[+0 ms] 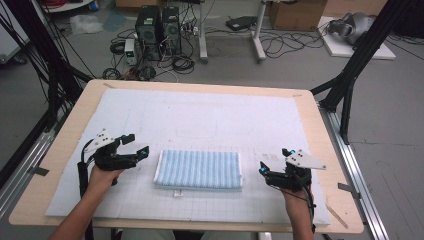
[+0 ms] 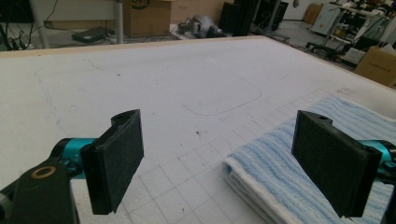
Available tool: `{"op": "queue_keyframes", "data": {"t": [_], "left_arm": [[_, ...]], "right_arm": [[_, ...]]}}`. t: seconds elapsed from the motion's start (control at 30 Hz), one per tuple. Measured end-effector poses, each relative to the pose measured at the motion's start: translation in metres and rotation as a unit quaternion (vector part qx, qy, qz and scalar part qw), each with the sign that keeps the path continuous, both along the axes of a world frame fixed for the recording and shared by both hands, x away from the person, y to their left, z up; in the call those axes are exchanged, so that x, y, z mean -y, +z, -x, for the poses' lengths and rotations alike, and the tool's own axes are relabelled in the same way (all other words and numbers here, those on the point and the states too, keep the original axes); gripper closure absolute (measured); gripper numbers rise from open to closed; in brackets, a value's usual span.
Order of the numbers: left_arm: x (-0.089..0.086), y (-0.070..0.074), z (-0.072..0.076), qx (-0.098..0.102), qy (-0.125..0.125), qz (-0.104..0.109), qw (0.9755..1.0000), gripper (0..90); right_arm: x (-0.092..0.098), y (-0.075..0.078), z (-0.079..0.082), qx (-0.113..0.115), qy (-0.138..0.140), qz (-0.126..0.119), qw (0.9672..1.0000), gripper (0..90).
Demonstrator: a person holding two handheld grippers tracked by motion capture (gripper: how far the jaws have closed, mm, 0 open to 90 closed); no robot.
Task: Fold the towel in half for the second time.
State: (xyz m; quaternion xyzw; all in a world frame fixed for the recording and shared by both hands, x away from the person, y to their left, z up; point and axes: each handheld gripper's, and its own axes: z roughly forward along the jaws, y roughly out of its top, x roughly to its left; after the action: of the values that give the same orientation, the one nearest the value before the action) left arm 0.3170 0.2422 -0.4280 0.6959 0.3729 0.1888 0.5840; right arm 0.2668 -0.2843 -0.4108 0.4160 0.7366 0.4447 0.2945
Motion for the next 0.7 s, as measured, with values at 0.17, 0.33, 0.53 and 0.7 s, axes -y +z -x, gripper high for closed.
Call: {"op": "queue_keyframes", "data": {"t": [0.17, 0.33, 0.53, 0.7], "left_arm": [[-0.001, 0.001, 0.007, 0.004, 0.006, -0.003, 1.0000, 17.4], [-0.003, 0.002, 0.011, 0.009, 0.010, -0.009, 0.9999, 17.9], [-0.006, 0.002, 0.014, 0.011, 0.011, -0.014, 0.9998, 18.3], [-0.008, 0.002, 0.013, 0.009, 0.015, -0.012, 0.9998, 18.4]], "right_arm": [[0.001, 0.002, 0.001, 0.003, -0.011, -0.010, 0.9999, 11.4], [-0.002, 0.003, -0.002, 0.002, -0.011, -0.006, 0.9999, 11.4], [-0.005, 0.003, -0.005, 0.003, -0.007, -0.003, 1.0000, 11.4], [-0.005, 0.002, -0.006, 0.002, -0.010, -0.005, 0.9999, 11.4]]}}
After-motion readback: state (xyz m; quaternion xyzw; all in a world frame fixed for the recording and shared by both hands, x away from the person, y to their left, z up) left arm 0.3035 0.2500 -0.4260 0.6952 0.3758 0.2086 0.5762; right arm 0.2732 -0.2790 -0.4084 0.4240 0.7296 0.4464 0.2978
